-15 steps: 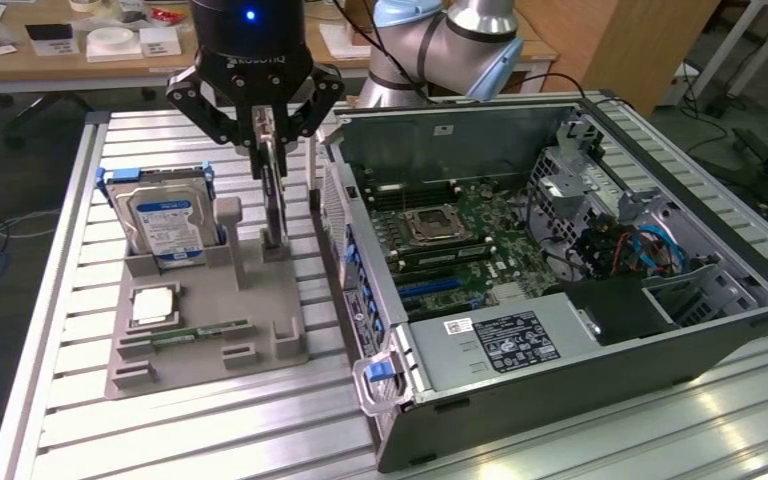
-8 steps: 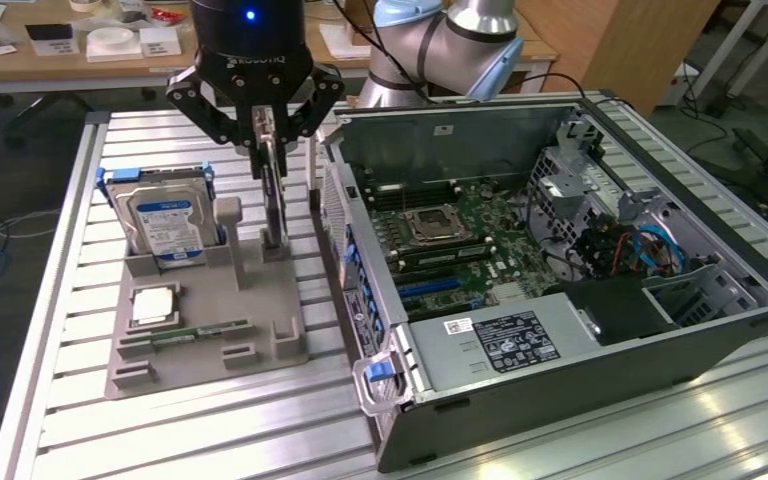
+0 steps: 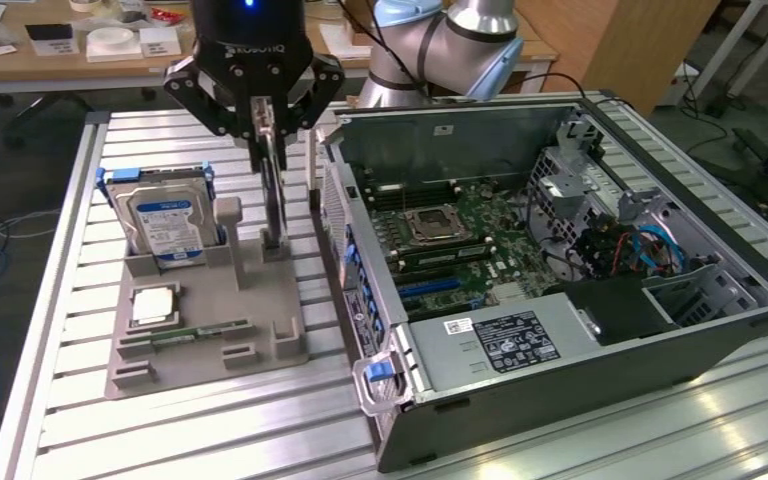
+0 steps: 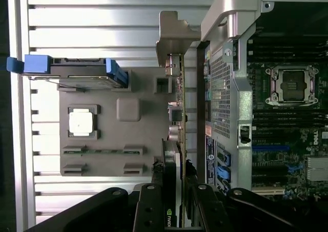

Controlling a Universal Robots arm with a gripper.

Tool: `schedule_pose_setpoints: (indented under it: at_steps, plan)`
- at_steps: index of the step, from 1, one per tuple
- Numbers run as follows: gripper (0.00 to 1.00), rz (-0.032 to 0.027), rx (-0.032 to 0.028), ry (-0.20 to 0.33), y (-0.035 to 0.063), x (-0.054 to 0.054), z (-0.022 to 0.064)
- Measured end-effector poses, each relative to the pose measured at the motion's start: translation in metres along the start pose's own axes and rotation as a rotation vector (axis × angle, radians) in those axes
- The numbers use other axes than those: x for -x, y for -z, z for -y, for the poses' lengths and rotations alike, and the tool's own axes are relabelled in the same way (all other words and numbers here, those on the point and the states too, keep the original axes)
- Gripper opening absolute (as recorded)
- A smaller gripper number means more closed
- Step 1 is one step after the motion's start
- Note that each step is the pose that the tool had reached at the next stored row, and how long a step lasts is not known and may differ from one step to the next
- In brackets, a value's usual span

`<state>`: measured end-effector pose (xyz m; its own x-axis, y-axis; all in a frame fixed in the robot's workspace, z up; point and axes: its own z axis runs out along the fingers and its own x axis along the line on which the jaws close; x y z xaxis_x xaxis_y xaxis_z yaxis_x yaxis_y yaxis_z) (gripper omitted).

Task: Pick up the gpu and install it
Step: 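Pick up the gpu and move the gpu toward the slot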

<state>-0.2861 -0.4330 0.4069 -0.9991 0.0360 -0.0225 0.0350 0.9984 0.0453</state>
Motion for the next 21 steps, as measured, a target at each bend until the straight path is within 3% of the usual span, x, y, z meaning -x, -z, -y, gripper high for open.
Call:
schedule_pose_setpoints:
  at_steps: [6,21]
  plan:
    - [0.26,0.0001,0.0001,0.0,0.0063,0.0001,-0.0003]
    - [0.26,-0.0001,0.0,0.0,0.0064,0.0039,-0.0004]
